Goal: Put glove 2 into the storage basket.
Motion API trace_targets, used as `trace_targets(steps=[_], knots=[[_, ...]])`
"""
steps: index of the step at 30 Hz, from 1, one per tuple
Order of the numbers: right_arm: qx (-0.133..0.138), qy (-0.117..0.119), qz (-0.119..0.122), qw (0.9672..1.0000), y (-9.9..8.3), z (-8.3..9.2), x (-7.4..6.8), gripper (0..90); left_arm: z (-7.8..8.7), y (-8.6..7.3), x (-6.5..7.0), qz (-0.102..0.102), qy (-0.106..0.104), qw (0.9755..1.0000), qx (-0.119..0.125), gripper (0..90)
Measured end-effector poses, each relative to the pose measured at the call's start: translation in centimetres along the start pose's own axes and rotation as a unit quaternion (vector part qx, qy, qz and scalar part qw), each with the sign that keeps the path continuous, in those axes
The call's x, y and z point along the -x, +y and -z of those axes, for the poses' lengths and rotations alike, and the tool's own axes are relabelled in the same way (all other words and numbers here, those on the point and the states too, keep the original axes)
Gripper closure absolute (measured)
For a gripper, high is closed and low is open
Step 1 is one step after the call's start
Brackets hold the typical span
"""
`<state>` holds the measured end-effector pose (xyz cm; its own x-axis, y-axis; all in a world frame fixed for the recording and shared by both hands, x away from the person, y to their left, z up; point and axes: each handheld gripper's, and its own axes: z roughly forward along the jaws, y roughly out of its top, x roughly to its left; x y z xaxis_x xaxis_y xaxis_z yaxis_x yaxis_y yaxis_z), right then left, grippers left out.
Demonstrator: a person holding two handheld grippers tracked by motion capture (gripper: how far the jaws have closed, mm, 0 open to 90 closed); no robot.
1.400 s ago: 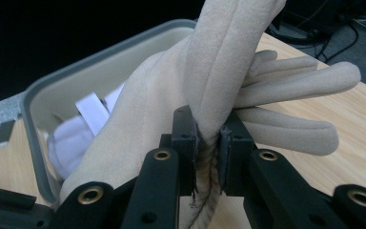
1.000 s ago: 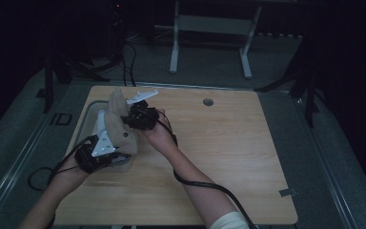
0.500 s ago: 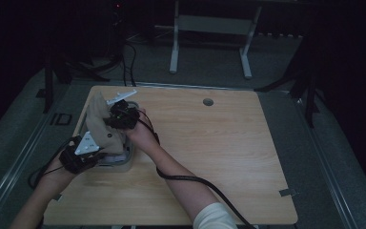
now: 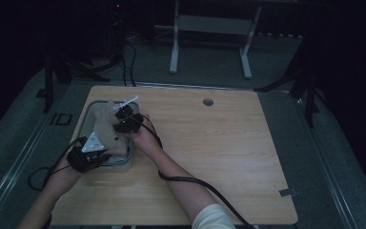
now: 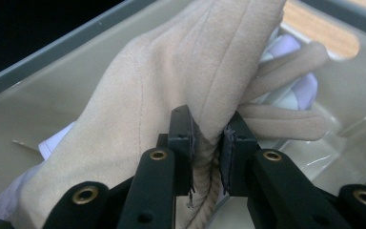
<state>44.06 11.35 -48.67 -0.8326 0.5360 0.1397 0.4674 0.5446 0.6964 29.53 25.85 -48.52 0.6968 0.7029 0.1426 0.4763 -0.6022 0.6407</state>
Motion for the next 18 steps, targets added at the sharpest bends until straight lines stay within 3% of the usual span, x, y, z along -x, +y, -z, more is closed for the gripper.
trace_targets(steps=[6,10,12,15,18], knots=[[-0.010,0.004,-0.010,0.9999,0.2,0.1,0.6,60.3,-0.2,-0.2,-0.4,0.030,-0.014,0.9994,0.008,73.1],[0.000,0.007,-0.008,0.9999,0.1,0.8,1.0,45.4,0.6,-0.3,-0.6,0.052,-0.009,0.9982,0.027,53.4],[0.009,0.009,-0.009,0.9999,0.1,1.5,1.1,37.5,1.2,-0.2,-0.7,0.065,0.000,0.9972,0.037,36.4],[0.022,0.024,-0.010,0.9994,0.1,2.4,1.3,28.1,1.9,0.0,-0.9,0.085,0.007,0.9947,0.058,18.9],[0.030,0.035,0.000,0.9989,0.0,3.3,1.2,18.8,2.6,0.4,-0.9,0.098,0.006,0.9907,0.095,13.7]])
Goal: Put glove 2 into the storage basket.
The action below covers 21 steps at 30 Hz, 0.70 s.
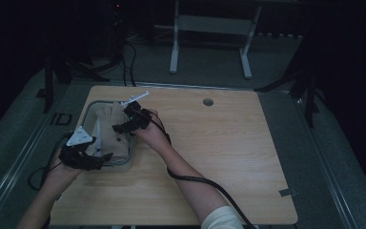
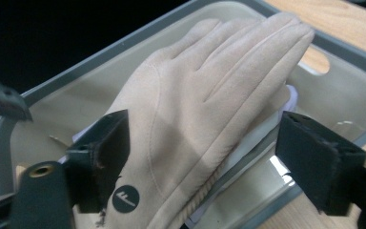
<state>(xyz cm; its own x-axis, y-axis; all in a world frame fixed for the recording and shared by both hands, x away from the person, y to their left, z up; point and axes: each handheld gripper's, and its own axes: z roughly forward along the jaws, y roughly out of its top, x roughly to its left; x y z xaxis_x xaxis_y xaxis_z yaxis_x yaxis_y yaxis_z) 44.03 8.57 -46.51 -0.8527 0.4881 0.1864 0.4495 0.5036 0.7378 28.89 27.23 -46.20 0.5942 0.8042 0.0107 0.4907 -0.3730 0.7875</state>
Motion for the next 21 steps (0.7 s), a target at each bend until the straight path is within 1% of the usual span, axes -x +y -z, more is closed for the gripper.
trace_targets(steps=[1,2,3,4,6,9,10,15,16,18,21], knots=[[0.003,-0.003,0.005,1.0000,-0.1,0.2,-0.1,19.9,0.2,0.2,0.1,0.007,-0.005,0.9999,0.011,13.7],[0.002,-0.007,0.017,0.9998,-0.2,0.4,-0.3,18.8,0.3,0.3,0.2,0.013,-0.009,0.9997,0.020,13.6],[0.003,-0.012,0.029,0.9995,-0.4,0.6,-0.4,17.4,0.4,0.5,0.4,0.018,-0.013,0.9994,0.027,13.5],[0.003,-0.014,0.036,0.9992,-0.5,0.9,-0.4,17.6,0.3,0.7,0.7,0.019,-0.016,0.9992,0.030,13.4],[0.007,-0.006,0.040,0.9992,-0.8,1.3,-0.5,16.1,0.1,0.9,1.3,0.017,-0.020,0.9991,0.034,13.4],[0.006,-0.006,0.049,0.9988,-1.2,2.0,-0.7,15.3,-0.5,1.0,2.4,0.013,-0.030,0.9987,0.038,13.4],[0.004,-0.009,0.053,0.9985,-1.4,2.3,-0.7,15.3,-0.7,1.1,2.9,0.011,-0.037,0.9984,0.041,13.4],[0.012,-0.014,0.064,0.9978,-2.6,4.0,-0.6,15.4,-1.6,1.1,4.4,0.000,-0.042,0.9984,0.038,13.4],[0.013,-0.016,0.064,0.9977,-2.8,4.4,-0.5,15.4,-1.7,1.2,4.7,-0.001,-0.043,0.9982,0.041,13.4],[0.015,-0.019,0.065,0.9976,-3.4,5.1,-0.3,15.4,-1.9,1.2,5.1,0.001,-0.053,0.9974,0.048,13.4],[0.012,-0.025,0.068,0.9973,-4.5,5.9,0.1,15.8,-2.4,1.2,6.0,-0.007,-0.060,0.9971,0.047,13.4]])
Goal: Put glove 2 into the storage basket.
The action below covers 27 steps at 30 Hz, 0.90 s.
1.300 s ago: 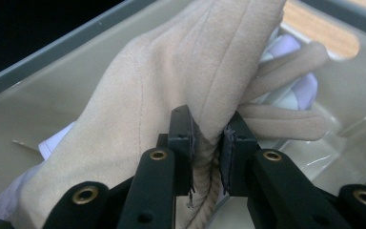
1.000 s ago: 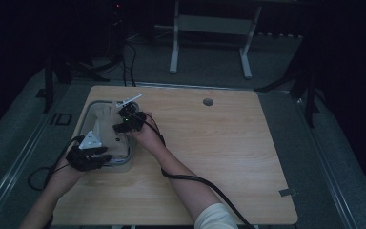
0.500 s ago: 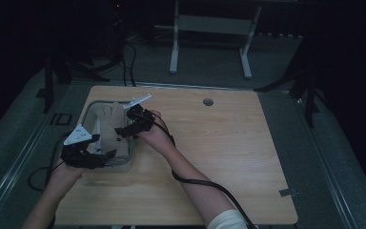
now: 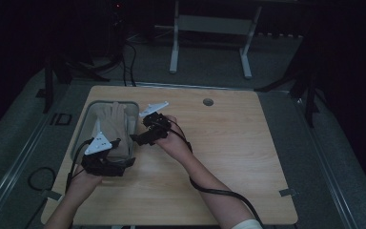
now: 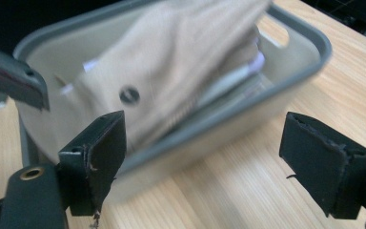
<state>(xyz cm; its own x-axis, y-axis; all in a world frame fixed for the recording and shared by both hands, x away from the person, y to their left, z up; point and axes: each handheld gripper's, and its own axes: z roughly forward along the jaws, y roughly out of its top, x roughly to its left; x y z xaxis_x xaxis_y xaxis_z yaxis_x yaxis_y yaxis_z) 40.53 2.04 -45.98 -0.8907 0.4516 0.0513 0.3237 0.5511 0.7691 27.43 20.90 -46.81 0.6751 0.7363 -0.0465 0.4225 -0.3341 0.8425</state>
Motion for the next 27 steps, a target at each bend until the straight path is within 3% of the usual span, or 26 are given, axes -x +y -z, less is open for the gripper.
trace_targets(steps=[12,21,27], knots=[[-0.016,-0.011,0.007,0.9998,-4.5,2.2,0.8,15.8,-2.2,-0.1,2.8,-0.018,-0.042,0.9989,-0.004,13.4],[-0.024,-0.015,0.008,0.9996,-7.5,3.3,1.2,15.7,-4.5,-0.7,5.4,-0.048,-0.073,0.9961,-0.015,13.4],[-0.017,-0.015,0.004,0.9997,-9.6,3.9,1.7,15.6,-5.9,-1.2,6.3,-0.058,-0.092,0.9939,-0.018,13.7]])
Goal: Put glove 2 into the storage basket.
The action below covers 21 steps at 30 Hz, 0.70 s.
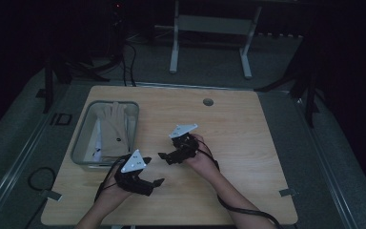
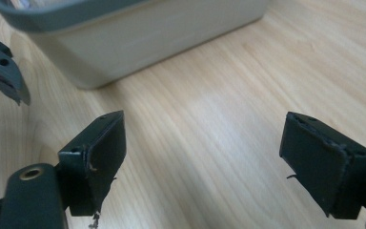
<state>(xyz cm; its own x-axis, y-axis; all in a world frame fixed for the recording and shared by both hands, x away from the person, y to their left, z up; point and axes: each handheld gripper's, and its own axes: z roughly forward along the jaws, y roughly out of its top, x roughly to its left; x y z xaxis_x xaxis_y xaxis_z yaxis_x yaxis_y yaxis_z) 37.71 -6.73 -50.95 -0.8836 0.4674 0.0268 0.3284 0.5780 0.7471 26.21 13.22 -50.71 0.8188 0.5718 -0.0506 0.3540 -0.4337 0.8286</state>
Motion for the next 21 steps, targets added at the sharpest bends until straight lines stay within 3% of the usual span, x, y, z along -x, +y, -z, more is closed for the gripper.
trace_targets(steps=[8,14,21], knots=[[-0.001,0.004,-0.005,1.0000,-2.9,0.7,0.5,14.9,-2.1,-0.9,0.4,0.005,-0.023,0.9997,-0.010,14.1],[-0.015,-0.007,-0.001,0.9999,-4.6,1.1,0.6,13.8,-3.5,-1.5,0.4,0.013,-0.035,0.9993,-0.010,14.0],[-0.010,-0.019,0.003,0.9998,-6.3,1.8,0.8,12.3,-4.4,-1.9,0.6,0.015,-0.047,0.9987,-0.010,14.0]])
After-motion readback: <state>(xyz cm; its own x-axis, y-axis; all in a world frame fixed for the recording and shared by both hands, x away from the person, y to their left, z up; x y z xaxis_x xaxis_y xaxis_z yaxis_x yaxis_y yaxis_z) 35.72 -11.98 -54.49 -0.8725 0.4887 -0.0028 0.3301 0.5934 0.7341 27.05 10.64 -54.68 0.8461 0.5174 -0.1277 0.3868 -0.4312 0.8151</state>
